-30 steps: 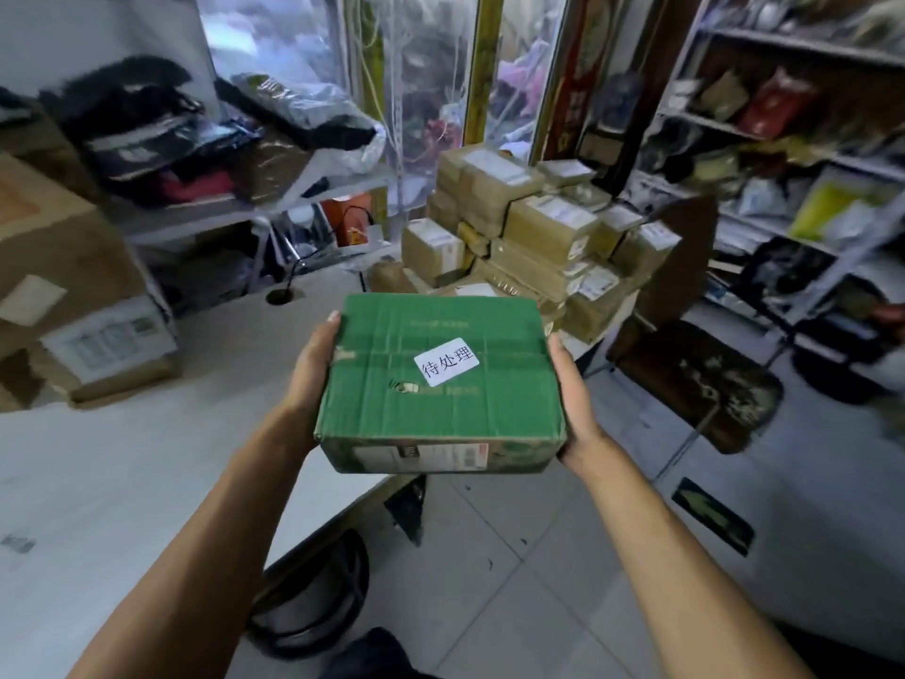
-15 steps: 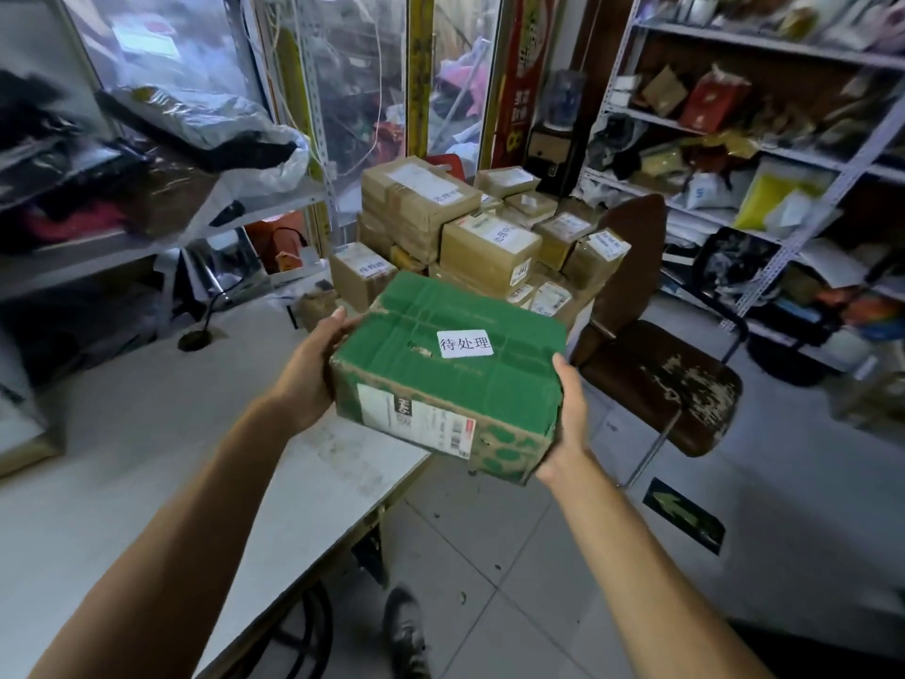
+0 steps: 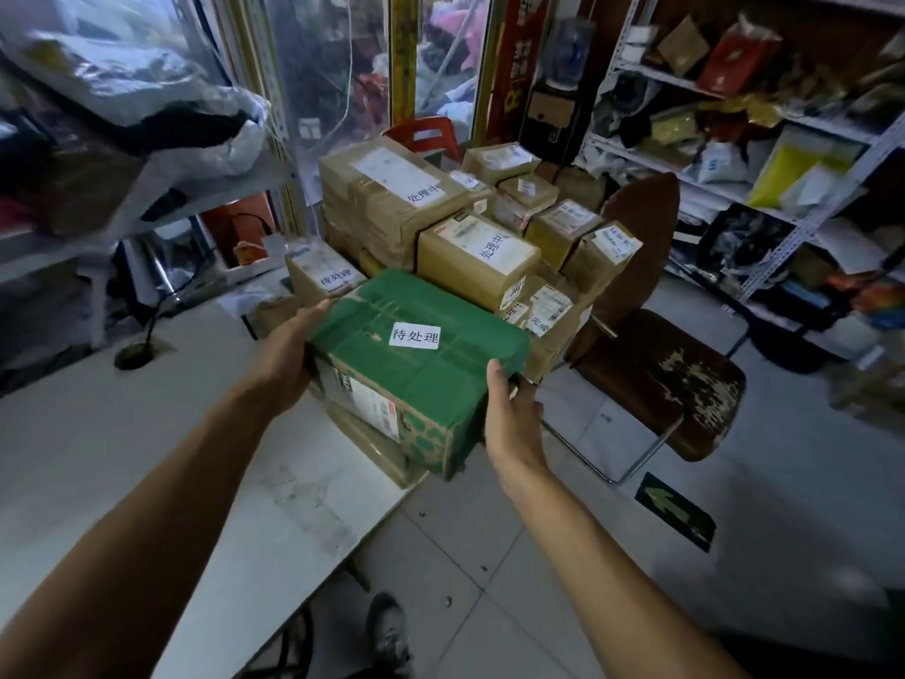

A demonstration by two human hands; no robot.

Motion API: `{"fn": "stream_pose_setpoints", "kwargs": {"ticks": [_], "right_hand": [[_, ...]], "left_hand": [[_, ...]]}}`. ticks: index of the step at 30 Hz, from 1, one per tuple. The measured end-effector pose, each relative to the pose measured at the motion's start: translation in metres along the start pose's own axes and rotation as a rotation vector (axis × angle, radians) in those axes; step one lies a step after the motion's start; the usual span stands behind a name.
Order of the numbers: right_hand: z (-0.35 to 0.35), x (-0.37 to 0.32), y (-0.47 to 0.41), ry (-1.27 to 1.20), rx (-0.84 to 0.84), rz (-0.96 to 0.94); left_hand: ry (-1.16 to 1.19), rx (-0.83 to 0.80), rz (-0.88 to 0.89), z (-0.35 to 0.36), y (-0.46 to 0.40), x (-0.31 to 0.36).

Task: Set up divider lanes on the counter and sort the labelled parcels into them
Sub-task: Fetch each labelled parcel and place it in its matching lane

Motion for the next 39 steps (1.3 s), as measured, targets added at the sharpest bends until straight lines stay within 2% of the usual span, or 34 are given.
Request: {"fn": "stream_pose_setpoints", "kwargs": {"ticks": [5, 12, 17, 19, 21, 25, 29, 31, 34, 36, 39], "right_hand": [[0.001, 0.004, -0.003, 0.048, 0.019, -0.031], [-0.012, 0.012, -0.001, -0.002, -0.082, -0.065], [-0.025, 0.034, 0.017, -0.141, 0.014, -0.069], [-0.024, 0.054, 0.027, -0.178, -0.073, 0.050], [-0.021, 0.079, 0.045, -0.096, -0.240, 0.110], [0.006, 0.112, 0.099, 0.258, -0.620, -0.109], [0.054, 0.107, 0.157, 0.554, -0.884, -0.418], [0.079, 0.094, 0.183, 0.750, -0.926, -0.652], [0.111, 0.072, 0.218, 0.965, -0.890, -0.986], [0.135, 0.059, 0.238, 1.025, -0.879, -1.113], [0.175, 0.046, 0.263, 1.087, -0.878, -1.187]], "left_hand": [[-0.025, 0.050, 0.017, 0.003, -0.017, -0.005], [-0.039, 0.349, 0.001, 0.007, -0.007, -0.014], [-0.068, 0.485, 0.026, 0.013, 0.055, -0.032], [-0.130, 0.538, 0.013, 0.002, 0.091, -0.046], [-0.203, 0.560, -0.035, -0.012, 0.132, -0.063], [-0.196, 0.472, -0.097, -0.036, 0.225, -0.094], [-0.496, 0.541, -0.077, -0.084, 0.308, -0.108], [-0.746, 0.628, -0.064, -0.115, 0.342, -0.104], [-1.250, 0.672, -0.001, -0.157, 0.376, -0.088], [-1.353, 0.704, 0.031, -0.187, 0.386, -0.075], [-1.376, 0.794, 0.050, -0.236, 0.394, -0.053]]}}
Point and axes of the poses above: each hand's wrist, its own y-axis away from the middle knuckle, its own z-axis out of the palm, x = y × z, the point moved 3 cm from there along -y, towards the middle knuckle, and after that the axes turned 5 degrees about x, right-handed, at the moved point
